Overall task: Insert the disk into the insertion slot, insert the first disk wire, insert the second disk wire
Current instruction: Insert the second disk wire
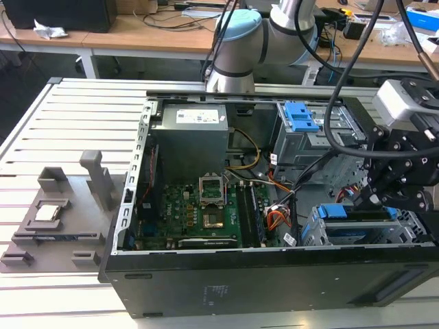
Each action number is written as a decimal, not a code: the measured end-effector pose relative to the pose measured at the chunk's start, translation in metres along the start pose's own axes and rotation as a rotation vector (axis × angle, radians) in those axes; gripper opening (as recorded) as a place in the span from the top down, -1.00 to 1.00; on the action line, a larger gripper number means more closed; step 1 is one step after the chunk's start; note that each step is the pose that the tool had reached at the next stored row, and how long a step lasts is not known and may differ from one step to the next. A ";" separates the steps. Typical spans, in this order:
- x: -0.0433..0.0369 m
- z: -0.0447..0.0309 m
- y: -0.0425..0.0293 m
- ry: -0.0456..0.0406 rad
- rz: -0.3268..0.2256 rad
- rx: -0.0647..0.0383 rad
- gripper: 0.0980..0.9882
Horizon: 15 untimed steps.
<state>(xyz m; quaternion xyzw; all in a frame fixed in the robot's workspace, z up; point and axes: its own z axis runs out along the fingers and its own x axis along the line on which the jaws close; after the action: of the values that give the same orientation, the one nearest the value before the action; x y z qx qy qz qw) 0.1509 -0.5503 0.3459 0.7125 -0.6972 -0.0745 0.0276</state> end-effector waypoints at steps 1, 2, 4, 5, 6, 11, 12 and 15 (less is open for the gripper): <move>0.0000 0.0002 -0.0005 -0.0001 0.000 -0.001 0.94; -0.0001 0.0005 -0.0011 -0.0006 0.000 -0.002 0.94; -0.0009 0.0011 -0.0017 -0.0031 0.000 -0.003 0.94; -0.0011 0.0011 -0.0022 -0.0035 0.000 -0.003 0.94; -0.0011 0.0010 -0.0030 -0.0036 0.000 -0.003 0.94; -0.0009 0.0007 -0.0068 -0.0057 0.000 -0.005 0.94; -0.0007 0.0009 -0.0069 -0.0066 0.000 -0.006 0.94; 0.0002 0.0017 -0.0070 -0.0082 -0.001 -0.007 0.94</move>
<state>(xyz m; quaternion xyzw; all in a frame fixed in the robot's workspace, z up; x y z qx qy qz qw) 0.1576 -0.5502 0.3431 0.7123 -0.6968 -0.0798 0.0271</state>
